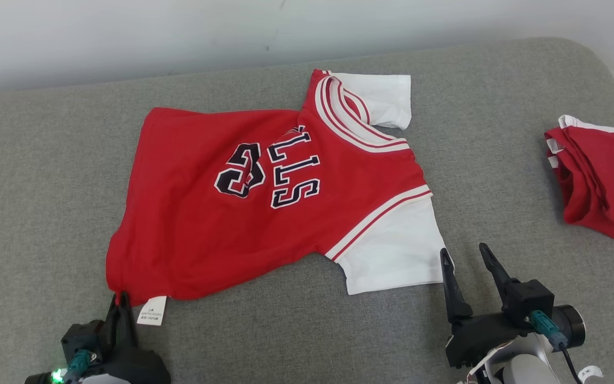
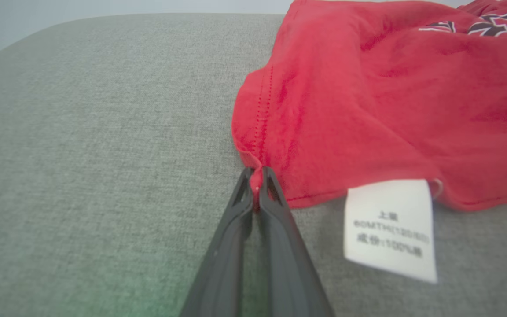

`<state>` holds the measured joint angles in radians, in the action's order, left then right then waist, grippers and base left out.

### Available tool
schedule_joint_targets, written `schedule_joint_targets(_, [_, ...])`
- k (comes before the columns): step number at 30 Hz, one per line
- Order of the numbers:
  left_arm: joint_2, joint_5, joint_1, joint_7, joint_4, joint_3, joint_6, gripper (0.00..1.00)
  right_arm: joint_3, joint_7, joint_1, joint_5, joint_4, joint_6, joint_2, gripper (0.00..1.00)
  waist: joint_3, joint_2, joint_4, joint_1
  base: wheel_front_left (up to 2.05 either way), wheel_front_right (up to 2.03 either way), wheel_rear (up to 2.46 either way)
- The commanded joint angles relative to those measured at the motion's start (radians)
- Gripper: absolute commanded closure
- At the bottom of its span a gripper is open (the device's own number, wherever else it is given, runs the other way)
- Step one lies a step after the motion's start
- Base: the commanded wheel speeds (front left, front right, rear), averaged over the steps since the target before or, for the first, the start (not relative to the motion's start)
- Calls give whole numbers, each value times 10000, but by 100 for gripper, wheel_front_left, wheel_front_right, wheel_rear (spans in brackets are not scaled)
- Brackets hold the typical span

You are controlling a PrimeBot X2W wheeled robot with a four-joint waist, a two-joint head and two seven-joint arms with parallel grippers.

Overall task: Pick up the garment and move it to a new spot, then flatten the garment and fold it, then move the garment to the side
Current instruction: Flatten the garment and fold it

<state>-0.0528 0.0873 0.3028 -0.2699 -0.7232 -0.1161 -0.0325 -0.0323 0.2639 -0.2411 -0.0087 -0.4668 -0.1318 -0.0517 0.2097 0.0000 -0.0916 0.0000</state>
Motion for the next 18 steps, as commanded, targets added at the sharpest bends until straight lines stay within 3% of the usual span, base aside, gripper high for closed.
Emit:
schedule_joint_targets(1, [32,72,-263,102,-226,65,-9,100,-37,-3,-32,55,-22,27,19,0,-15,0,3,0,0,0,0])
schedule_joint_targets(18, [22,393,-570,88,408,81,221,100,-283,-4,-326,-30,-1249,27,19,0,-30,0,165,0,0,0,0])
